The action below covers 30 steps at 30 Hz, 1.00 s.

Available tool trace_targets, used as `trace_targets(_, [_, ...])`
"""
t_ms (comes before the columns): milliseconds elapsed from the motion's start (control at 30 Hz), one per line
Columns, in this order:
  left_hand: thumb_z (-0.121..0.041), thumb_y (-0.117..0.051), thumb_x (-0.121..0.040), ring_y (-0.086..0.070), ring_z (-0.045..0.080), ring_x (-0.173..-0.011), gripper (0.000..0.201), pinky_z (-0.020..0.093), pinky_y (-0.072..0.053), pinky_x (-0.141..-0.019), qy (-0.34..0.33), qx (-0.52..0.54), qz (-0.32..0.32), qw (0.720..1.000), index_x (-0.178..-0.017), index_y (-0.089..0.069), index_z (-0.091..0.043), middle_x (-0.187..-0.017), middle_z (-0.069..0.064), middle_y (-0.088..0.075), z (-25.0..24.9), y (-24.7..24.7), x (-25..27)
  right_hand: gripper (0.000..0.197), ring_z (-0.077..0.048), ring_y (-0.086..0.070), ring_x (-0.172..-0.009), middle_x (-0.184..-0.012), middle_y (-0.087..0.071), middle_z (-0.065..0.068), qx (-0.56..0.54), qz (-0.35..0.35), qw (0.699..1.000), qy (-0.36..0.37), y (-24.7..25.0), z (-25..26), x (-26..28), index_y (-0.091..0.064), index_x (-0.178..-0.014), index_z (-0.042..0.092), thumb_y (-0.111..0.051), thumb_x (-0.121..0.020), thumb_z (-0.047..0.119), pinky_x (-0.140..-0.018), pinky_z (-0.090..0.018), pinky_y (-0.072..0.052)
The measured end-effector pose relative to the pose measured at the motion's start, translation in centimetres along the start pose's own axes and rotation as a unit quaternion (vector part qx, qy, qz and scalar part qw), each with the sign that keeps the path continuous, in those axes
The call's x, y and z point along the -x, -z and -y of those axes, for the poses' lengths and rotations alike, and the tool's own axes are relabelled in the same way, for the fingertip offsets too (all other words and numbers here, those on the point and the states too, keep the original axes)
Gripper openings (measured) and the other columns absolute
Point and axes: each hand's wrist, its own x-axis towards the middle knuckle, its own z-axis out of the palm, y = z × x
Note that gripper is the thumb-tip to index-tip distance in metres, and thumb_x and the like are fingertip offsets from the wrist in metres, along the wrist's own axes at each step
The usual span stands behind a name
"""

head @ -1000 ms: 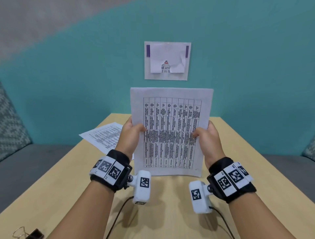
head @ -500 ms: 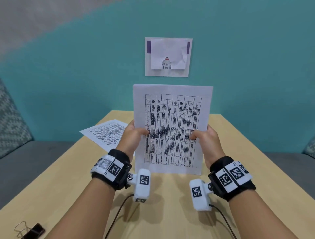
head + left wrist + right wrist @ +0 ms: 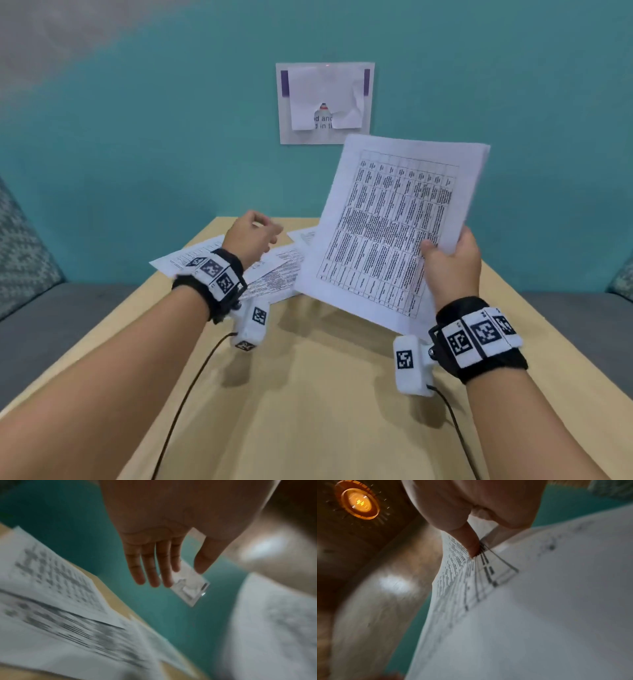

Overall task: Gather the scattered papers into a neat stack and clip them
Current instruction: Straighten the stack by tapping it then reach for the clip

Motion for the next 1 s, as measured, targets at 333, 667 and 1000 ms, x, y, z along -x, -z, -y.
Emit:
trace_targets(333, [-0.068,-0.068,-0.079,-0.041,0.032,-0.145,0.103,0.039,-0.034,-0.117,0.066,-0.462,0.213,0.858,-0.159,-0.031,-0.016,-0.161,0.012,-0.04,6.6,-1.5,-1.5,0.04,-0.013,-0.065,-0.096,-0.112,-0.068,0.003,-0.034,-0.041,0.997,-0.052,2.5,-1.1,-2.3,-0.06,-0.127,0.018,-0.059,-0.092,0.0,-0.089,-0.031,-0.051])
trace_targets(667, [-0.04,-0.066,-0.093,-0.061,0.023,-0.088,0.028,0.028,-0.047,-0.078,0.099,-0.454,0.207,0.861,-0.089,-0.069,-0.013,-0.086,0.001,-0.068,5.1,-0.2,-1.1,0.036,-0.023,-0.063,-0.11,-0.12,-0.066,0.0,-0.044,-0.063,0.994,-0.082,4.2,-1.0,-2.9,-0.059,-0.124,0.017,-0.061,-0.092,0.0,-0.104,-0.041,-0.048])
trace_targets(1000, [-0.036,-0.083,-0.081,-0.065,0.029,-0.104,0.054,0.033,-0.049,-0.081,0.162,-0.477,0.144,0.852,-0.118,-0.065,-0.001,-0.119,0.015,-0.069,6.4,3.5,-1.5,0.034,-0.021,-0.064,-0.107,-0.114,-0.067,0.003,-0.069,-0.067,0.992,-0.086,4.7,-0.8,-2.9,-0.058,-0.112,0.027,-0.06,-0.093,-0.001,-0.101,-0.04,-0.049])
